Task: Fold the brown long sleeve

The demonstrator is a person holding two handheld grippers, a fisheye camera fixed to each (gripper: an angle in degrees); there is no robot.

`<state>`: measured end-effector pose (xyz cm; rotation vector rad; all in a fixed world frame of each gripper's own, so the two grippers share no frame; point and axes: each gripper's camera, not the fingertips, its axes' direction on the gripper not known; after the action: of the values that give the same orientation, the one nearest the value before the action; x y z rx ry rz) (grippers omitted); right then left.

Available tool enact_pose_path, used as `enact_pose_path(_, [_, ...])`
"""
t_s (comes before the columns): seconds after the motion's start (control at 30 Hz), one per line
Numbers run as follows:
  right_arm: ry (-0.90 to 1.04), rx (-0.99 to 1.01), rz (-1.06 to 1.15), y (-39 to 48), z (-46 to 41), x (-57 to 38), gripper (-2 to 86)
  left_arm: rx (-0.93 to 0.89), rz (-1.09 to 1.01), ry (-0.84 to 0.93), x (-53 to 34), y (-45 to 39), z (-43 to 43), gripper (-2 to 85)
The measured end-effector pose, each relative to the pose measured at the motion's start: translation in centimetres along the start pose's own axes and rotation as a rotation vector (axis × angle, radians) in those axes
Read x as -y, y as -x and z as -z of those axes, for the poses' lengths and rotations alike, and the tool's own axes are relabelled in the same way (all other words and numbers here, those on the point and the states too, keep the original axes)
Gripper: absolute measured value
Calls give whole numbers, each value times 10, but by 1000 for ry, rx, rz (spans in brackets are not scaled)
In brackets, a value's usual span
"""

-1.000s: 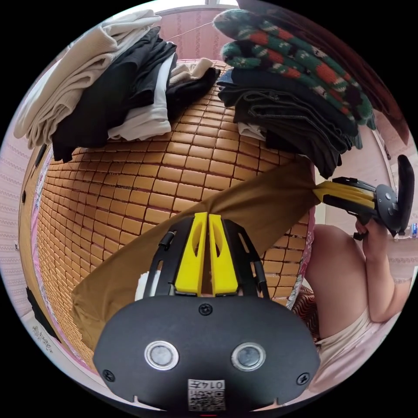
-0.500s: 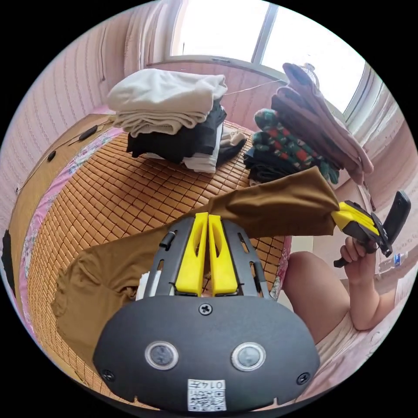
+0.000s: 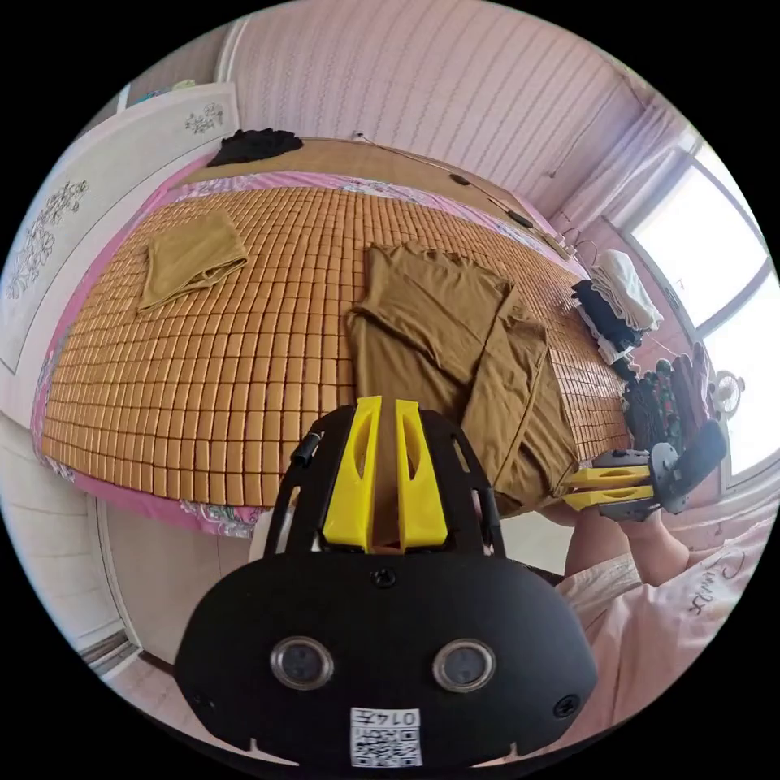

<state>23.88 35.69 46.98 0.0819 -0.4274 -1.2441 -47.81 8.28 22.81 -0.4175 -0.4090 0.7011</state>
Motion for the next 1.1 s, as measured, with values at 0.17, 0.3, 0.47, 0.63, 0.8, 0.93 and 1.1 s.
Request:
enact_pose_path(0.17, [158, -54, -39, 6, -29, -1, 60, -86, 41, 27, -27, 31, 10, 38])
enact_pose_path(0.3, [232, -147, 2, 16, -39, 12, 60, -112, -104, 138, -16, 14, -10, 49])
enact_pose_path(0.47, [298, -178, 125, 41, -75, 57, 61, -71, -337, 364, 0, -19, -50, 69])
enact_pose_path(0.63, [294, -155, 93, 30, -79, 93, 62, 55, -495, 431, 12, -37, -54, 8])
enact_pose_path(0.8, [224, -266, -4, -6, -32, 101, 62, 40, -489, 366, 24, -24, -15, -7])
enact_pose_path(0.93, [235, -390, -113, -56, -2, 93, 66, 14, -437, 416, 37, -6, -24, -8])
enact_pose_path(1.1, [254, -505, -226, -122, 29, 86, 80, 95, -452, 510, 54, -2, -30, 2])
